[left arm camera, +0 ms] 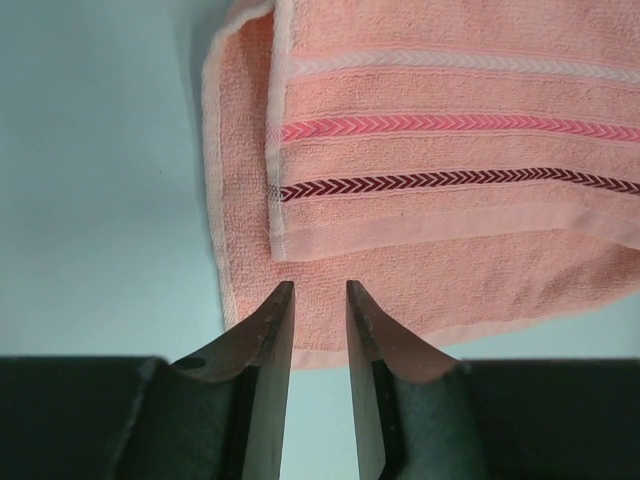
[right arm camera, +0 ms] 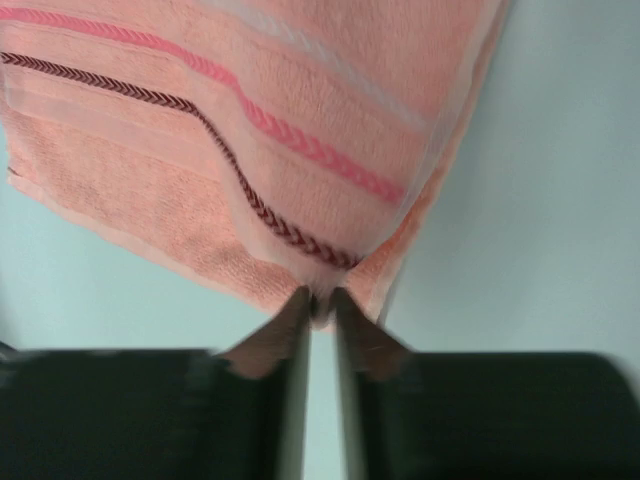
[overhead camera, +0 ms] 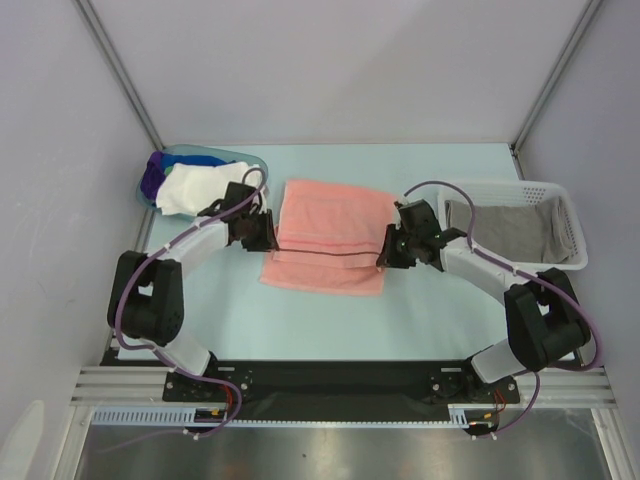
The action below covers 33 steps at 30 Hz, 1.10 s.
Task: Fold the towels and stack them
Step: Fold the towel
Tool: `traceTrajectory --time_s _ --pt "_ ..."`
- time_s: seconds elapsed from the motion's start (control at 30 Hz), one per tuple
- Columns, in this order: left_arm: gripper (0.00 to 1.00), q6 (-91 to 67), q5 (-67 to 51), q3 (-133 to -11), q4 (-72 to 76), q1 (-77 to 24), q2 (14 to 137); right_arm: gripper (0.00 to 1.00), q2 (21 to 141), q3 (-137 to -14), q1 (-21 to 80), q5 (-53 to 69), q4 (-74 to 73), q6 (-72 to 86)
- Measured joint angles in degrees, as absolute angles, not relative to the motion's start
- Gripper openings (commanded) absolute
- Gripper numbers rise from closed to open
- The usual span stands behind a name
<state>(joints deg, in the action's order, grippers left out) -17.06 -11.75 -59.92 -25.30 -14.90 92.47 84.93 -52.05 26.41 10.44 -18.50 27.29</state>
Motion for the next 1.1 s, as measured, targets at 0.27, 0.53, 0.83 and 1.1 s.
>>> traceTrajectory --time_s 0.27,0.53,0.83,1.1 --pt "0.35 -22.4 -10.1 -55.9 -22.0 -14.9 91.9 0.45 84.7 -48.3 26.3 6.6 -18.1 28.0" --pt "0.32 -27.0 -6.5 -54.7 -18.9 -14.9 91.8 0.45 82.0 -44.1 25.3 2.5 -16.1 30.0" --pt "0.32 -28.7 -5.7 -54.4 -16.4 -14.9 92.3 0.46 79.7 -41.2 23.2 1.7 -12.6 31.6" --pt "0.33 -29.2 -5.0 -53.8 -15.1 -15.3 94.3 0.46 80.5 -40.6 23.2 2.0 -9.3 32.4"
